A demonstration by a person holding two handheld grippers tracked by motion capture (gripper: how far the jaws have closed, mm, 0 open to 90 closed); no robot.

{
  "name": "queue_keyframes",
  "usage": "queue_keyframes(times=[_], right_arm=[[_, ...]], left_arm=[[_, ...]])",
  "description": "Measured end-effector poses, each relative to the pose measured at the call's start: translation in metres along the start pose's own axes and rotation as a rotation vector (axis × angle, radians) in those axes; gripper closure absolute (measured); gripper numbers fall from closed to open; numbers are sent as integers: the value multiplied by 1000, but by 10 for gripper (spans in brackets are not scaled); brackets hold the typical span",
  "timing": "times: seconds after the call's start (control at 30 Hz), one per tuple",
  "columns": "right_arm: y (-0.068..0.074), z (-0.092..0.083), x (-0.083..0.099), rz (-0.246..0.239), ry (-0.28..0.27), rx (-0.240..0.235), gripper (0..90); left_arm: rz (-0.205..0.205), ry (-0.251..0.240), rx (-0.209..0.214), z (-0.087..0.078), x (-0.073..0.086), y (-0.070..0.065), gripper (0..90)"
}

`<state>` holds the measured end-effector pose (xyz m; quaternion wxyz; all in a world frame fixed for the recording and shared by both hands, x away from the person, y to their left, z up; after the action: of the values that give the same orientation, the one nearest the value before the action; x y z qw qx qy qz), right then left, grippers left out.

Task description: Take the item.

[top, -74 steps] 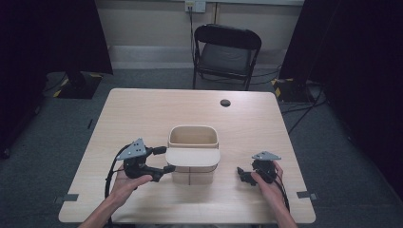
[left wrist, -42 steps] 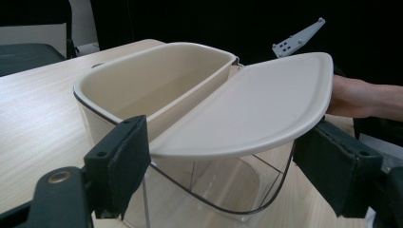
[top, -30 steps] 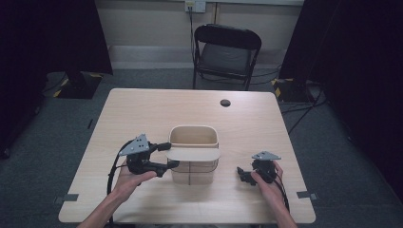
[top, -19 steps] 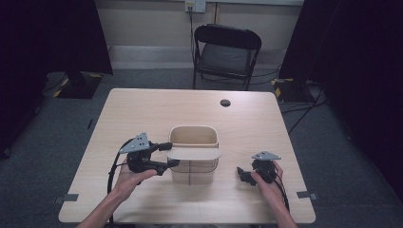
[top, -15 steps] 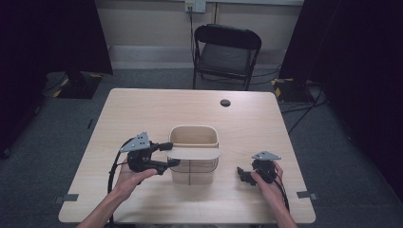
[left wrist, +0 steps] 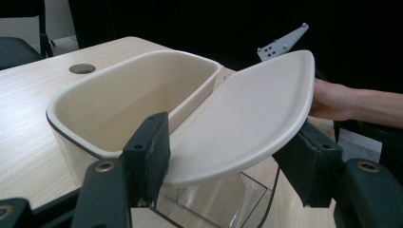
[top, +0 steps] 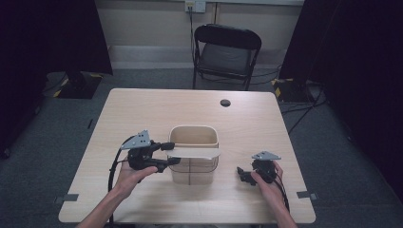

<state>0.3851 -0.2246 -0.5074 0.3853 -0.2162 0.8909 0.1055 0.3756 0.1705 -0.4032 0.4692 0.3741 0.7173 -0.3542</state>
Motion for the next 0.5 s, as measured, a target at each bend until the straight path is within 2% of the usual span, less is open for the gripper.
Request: queue_keyframes(times=[0.23,0.33,0.5], right_arm=[[0,0,0,0,-1,0,119],[0,0,0,0,0,1,119],[0,0,0,0,0,0,119]], left_arm=[[18,2,19,2,-4,-2,399],[18,-5,8,3,-5,-2,419],[10,-4,14,2,-5,1,435]])
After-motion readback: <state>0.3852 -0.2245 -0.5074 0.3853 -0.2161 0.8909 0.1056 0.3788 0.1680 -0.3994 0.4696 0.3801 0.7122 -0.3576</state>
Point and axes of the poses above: each handheld gripper's, and its own axes: z roughly forward along the jaws, x roughly out of its underside, y roughly to its left, the point moved 1 cm from there along z, roughly forward along the jaws, and after that the axes turned 3 degrees about -x, right-handed, at the moved point
